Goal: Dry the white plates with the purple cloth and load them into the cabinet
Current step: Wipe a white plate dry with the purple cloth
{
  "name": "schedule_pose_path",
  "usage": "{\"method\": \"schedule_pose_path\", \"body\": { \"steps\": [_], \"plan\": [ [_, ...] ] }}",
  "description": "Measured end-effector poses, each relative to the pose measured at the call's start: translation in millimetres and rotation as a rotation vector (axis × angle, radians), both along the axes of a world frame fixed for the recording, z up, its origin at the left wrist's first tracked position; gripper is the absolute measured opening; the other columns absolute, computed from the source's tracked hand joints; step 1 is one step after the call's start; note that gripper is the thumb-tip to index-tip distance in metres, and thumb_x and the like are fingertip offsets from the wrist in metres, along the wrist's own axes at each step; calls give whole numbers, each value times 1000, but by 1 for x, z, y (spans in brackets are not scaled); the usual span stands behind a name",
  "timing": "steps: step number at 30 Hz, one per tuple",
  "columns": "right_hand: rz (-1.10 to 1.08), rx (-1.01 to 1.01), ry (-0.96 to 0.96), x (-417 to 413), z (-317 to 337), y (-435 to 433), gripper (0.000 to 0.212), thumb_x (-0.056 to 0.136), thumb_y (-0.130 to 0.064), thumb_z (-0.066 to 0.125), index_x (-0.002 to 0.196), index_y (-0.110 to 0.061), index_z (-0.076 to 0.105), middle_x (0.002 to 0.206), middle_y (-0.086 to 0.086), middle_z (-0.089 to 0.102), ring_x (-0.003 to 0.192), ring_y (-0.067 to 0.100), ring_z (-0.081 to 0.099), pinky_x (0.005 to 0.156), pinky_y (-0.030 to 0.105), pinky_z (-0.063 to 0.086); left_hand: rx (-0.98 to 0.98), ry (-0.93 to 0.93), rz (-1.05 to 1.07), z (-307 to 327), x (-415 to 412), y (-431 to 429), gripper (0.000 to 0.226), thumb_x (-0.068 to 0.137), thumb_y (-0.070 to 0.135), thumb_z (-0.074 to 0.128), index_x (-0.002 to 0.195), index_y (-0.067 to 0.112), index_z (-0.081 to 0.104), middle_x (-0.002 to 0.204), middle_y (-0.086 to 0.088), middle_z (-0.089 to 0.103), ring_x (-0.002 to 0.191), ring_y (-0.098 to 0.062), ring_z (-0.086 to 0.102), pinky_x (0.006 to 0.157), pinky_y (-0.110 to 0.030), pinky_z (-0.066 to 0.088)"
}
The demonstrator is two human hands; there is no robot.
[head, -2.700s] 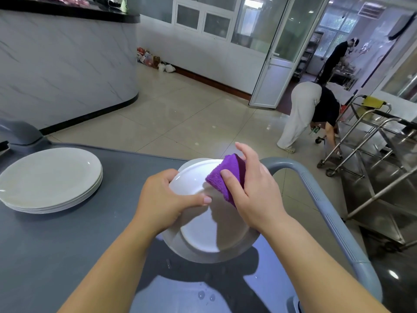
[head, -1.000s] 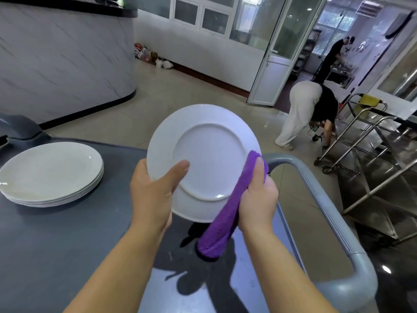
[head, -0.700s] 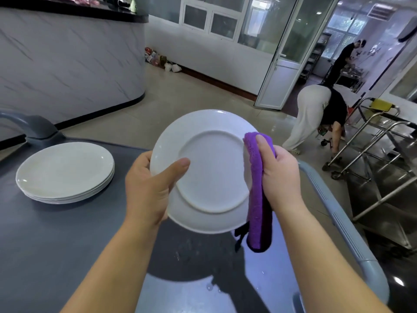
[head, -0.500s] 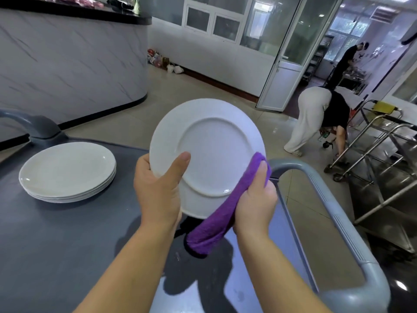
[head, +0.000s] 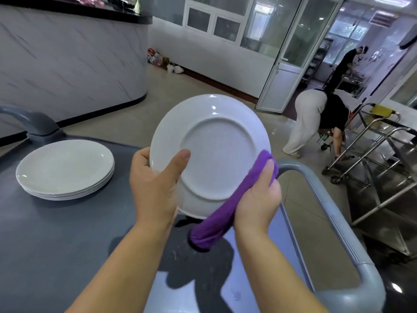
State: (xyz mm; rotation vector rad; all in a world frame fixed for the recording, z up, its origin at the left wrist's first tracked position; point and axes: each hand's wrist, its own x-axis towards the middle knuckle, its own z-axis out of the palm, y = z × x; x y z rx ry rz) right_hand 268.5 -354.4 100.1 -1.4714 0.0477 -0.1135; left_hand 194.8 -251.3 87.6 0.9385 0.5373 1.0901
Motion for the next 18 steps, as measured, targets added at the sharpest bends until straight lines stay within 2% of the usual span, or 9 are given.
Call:
{"method": "schedule_pose_path", "body": {
  "steps": [2, 5, 8, 10, 12, 14, 16, 18],
  "plan": [
    [2, 0, 17, -8, -11, 4, 47, 96, -53, 42, 90, -9, 59, 79, -1, 64, 72, 15, 61, 65, 30, 48, -51, -20, -4, -2, 3, -6, 52, 57, 31, 85, 95, 21, 52, 99, -8, 65, 85, -20, 65, 81, -41, 56],
    [125, -74, -88, 10, 0, -2, 42, 95, -50, 49, 69, -17, 51, 61, -7, 53, 60, 12, 51, 59, 28, 44, -85, -9, -119, -6, -1, 0, 50, 59, 20, 85, 98, 17, 54, 99, -6, 70, 89, -21, 68, 80, -39, 57],
    [289, -236, -282, 33, 26, -13, 40, 95, -39, 55, 62, -20, 44, 51, -14, 44, 49, 4, 40, 51, 20, 37, -52, 11, -219, -4, -10, 19, 54, 50, 22, 85, 94, 17, 54, 76, 5, 71, 70, -12, 68, 63, -31, 55],
    [371, -330, -389, 39, 39, -16, 35, 94, -36, 58, 64, -21, 47, 52, -16, 46, 48, 1, 41, 50, 16, 35, -32, 29, -208, -3, -13, 26, 59, 42, 27, 87, 92, 19, 56, 74, 5, 71, 67, -14, 68, 62, -35, 56],
    [353, -312, -408, 40, 42, -16, 32, 93, -38, 59, 66, -22, 50, 55, -16, 48, 51, 2, 43, 52, 17, 37, -28, 51, -144, -3, -14, 22, 58, 44, 28, 88, 94, 21, 60, 88, -1, 73, 79, -22, 71, 71, -45, 59],
    [197, -166, -284, 29, 34, -9, 34, 92, -45, 57, 69, -20, 54, 61, -11, 54, 56, 6, 48, 55, 22, 40, -21, 39, -62, 1, -11, 10, 56, 48, 32, 88, 96, 22, 61, 96, -5, 72, 85, -24, 69, 77, -47, 58],
    [31, -8, -66, 9, 17, 3, 40, 94, -53, 49, 86, -15, 61, 77, -7, 64, 68, 7, 58, 61, 26, 45, -42, -5, 0, 6, -4, -5, 51, 57, 27, 87, 98, 21, 56, 98, -5, 68, 86, -21, 67, 81, -43, 57],
    [-19, 30, 42, -11, 1, 12, 46, 96, -54, 42, 98, -12, 60, 88, -4, 66, 79, 10, 62, 67, 26, 47, -104, -64, 3, 10, 2, -16, 43, 70, 18, 83, 100, 20, 53, 100, -3, 67, 92, -20, 67, 90, -46, 55]
  ]
}}
